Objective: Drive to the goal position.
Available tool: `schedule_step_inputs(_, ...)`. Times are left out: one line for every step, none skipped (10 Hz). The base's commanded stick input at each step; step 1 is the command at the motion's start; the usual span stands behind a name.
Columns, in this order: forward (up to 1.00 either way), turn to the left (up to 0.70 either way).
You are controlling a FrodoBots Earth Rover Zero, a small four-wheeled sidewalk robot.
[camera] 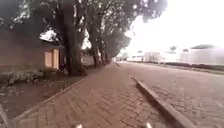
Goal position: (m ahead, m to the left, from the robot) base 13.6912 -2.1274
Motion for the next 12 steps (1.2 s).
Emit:
schedule_step_inputs(0.7, 0.0)
schedule_step_inputs(0.7, 0.0)
schedule_step_inputs(0.7, 0.0)
schedule_step_inputs(0.7, 0.0)
schedule_step_inputs(0.7, 0.0)
schedule_step_inputs(0.7, 0.0)
schedule_step_inputs(0.7, 0.0)
schedule_step_inputs(0.7, 0.0)
schedule_step_inputs(0.7, 0.0)
schedule_step_inputs(0.7, 0.0)
schedule_step_inputs(0.7, 0.0)
schedule_step_inputs(0.7, 0.0)
